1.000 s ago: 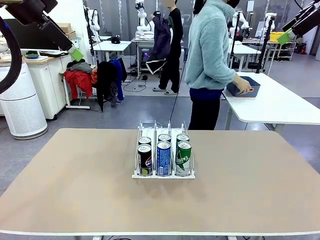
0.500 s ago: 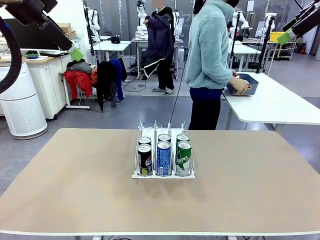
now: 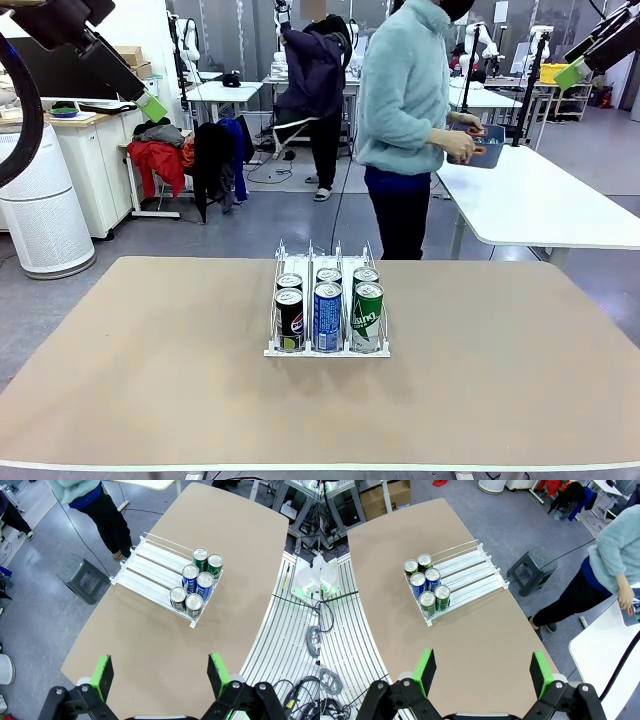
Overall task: Fill the beverage cans into the dispenser.
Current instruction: Pick up the Ionic drink handed by the human.
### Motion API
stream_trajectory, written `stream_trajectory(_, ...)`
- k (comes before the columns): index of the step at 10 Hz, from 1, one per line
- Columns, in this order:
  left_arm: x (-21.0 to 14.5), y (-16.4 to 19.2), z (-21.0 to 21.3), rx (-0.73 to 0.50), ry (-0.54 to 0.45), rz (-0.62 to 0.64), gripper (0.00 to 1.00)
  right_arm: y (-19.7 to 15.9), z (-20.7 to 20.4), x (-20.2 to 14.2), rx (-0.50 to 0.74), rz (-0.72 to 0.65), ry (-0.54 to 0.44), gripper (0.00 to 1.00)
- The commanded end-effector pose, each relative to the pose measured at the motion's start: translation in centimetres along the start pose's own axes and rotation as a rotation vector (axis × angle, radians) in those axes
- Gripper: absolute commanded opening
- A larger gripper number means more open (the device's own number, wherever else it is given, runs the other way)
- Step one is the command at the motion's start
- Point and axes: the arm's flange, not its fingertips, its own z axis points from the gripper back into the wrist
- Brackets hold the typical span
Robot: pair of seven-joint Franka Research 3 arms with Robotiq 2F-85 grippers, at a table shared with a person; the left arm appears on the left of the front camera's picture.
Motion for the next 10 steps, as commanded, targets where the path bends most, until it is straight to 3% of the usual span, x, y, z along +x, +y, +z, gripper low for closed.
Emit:
stream_trajectory(1,0.01,0.03,0.01,0.000,0.000,-0.001,1.00,-0.01,-0.13,-0.03,-0.007,0.002,-0.003,1.00)
stream_trajectory(10,0.01,0.03,0.01,0.000,0.000,-0.001,1.00,-0.01,-0.13,-0.03,-0.007,0.002,-0.003,1.00)
